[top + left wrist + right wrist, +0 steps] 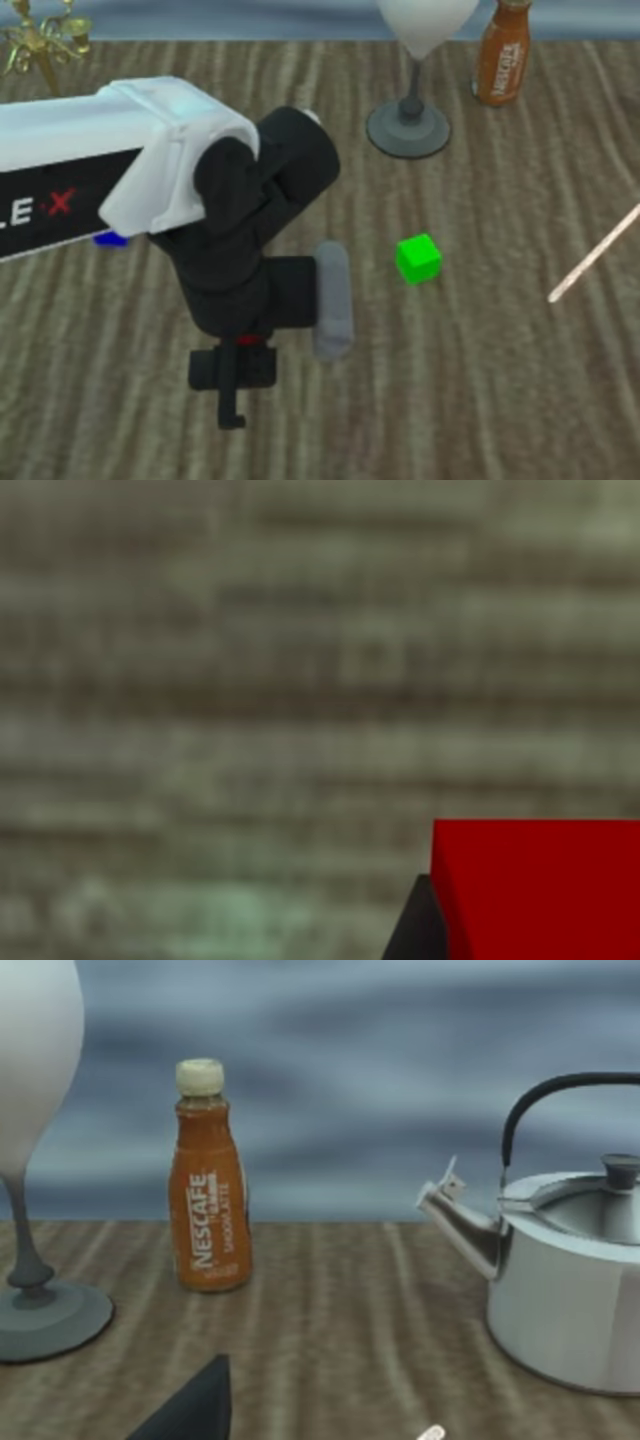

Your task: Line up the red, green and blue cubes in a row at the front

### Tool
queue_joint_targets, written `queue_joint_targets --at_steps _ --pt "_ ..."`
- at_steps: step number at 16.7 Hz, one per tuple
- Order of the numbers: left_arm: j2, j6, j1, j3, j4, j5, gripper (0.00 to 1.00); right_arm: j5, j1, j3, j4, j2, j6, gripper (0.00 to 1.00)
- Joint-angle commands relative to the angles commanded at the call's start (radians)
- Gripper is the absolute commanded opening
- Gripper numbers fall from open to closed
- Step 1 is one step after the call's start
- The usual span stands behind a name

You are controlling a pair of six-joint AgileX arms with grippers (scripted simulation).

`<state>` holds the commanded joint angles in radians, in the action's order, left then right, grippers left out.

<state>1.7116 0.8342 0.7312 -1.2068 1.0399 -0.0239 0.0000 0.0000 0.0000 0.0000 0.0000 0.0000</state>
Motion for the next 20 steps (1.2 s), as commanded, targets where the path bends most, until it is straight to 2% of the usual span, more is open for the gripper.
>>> queue_joint_targets --at_steps 8,13,20 --pt "0.095 0.001 0.003 0.151 -0.254 -0.001 0.00 0.000 0.000 0.000 0.000 0.000 0.000 1.00" --pt "0.106 0.002 0.004 0.166 -0.276 -0.001 0.00 0.000 0.000 0.000 0.000 0.000 0.000 1.00" --pt "0.106 0.002 0.004 0.166 -0.276 -0.001 0.53 0.000 0.000 0.000 0.000 0.000 0.000 1.00"
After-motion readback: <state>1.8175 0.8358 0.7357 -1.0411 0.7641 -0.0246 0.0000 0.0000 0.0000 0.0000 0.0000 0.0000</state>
